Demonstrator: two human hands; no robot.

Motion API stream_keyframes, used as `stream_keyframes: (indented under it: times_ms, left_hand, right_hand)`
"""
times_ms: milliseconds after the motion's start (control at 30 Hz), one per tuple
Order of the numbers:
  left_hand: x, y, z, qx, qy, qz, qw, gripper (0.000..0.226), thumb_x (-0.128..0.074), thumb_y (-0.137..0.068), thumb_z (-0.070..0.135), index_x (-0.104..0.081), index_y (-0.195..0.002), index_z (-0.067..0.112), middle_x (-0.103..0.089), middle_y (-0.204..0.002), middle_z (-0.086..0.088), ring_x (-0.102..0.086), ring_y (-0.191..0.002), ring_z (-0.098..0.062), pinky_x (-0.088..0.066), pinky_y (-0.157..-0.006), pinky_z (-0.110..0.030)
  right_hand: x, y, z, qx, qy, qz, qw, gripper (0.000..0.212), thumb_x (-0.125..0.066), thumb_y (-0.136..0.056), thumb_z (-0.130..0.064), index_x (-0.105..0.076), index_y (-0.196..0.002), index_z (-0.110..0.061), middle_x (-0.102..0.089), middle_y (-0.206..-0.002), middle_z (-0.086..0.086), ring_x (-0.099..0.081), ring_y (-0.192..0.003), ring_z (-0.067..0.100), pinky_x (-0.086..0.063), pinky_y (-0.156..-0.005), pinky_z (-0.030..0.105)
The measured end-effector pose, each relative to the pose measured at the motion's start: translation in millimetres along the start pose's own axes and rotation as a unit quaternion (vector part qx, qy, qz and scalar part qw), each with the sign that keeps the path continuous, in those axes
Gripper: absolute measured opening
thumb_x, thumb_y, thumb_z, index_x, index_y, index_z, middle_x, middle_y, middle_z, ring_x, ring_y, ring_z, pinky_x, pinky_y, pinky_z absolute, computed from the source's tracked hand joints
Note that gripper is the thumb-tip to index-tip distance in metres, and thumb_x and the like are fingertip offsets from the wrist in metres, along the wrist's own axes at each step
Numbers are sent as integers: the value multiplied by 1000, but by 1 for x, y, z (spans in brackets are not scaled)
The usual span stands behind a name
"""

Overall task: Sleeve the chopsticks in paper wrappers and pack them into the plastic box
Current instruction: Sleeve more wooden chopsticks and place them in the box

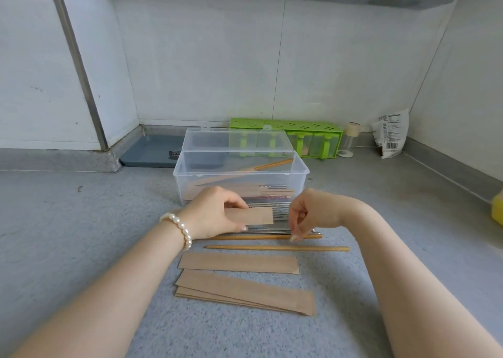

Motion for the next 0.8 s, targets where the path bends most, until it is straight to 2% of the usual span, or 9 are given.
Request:
stream_keyframes:
  times_ms: [133,400,467,533,600,700,800]
  left_hand:
    - [-3,2,-7,-4,-23,-16,1000,34,-74,-75,28,-63,-107,27,-58,-97,18,-54,-94,-3,-43,-87,-19]
    - [2,5,-8,-13,-42,12,999,26,-69,-80,28,-48,-96,28,-58,-95,10,-55,-89,-10,-46,-77,-25]
    - [3,3,-9,-12,-55,12,998,25,-67,-82,26,-47,-96,28,-59,-97,9,-56,-90,-11,-47,-76,-27]
    - [5,4,-11,-9,-58,21,998,27,-67,-83,25,-47,-100,28,-61,-101,8,-57,-91,-12,-50,-78,-32]
    - [8,6,-12,-6,-50,29,998,30,-66,-83,23,-48,-106,27,-62,-104,7,-58,-93,-13,-51,-79,-35]
    - [12,8,-11,-8,-44,36,998,25,-66,-83,25,-52,-102,27,-60,-101,7,-58,-91,-13,-50,-75,-31]
    - [14,10,-11,-4,-25,33,999,22,-70,-80,32,-54,-94,28,-59,-92,9,-57,-85,-11,-46,-70,-25]
  right_hand:
    - [-18,-10,-11,15,52,-8,998,16,-81,-69,-29,-66,-69,-23,-57,-59,-16,-49,-55,-2,-38,-56,15]
    - [-22,-4,-25,30,113,0,993,21,-73,-79,-29,-60,-62,-31,-55,-61,-16,-48,-55,-2,-35,-56,13]
    - [-21,-2,-24,31,109,12,994,22,-72,-79,-27,-60,-61,-32,-56,-61,-15,-50,-56,0,-39,-56,15]
    - [-17,0,-24,25,94,28,995,22,-73,-77,-24,-61,-60,-30,-60,-65,-14,-55,-62,6,-50,-61,25]
    - [-12,5,-25,12,84,46,995,20,-74,-73,-21,-62,-59,-29,-62,-67,-13,-58,-65,7,-52,-64,27]
    - [-5,12,-27,1,71,75,995,13,-73,-69,-18,-66,-61,-25,-69,-72,-4,-63,-70,10,-57,-71,30]
    - [5,21,-22,-3,35,103,994,6,-74,-69,-14,-70,-64,-15,-71,-65,1,-65,-62,10,-57,-73,32]
Point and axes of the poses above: each hand's wrist, its own y-axis away from the middle knuckle, its own x-axis out of the back of the hand, z = x × y, the point moved 8 cm from there along -y, towards the middle knuckle
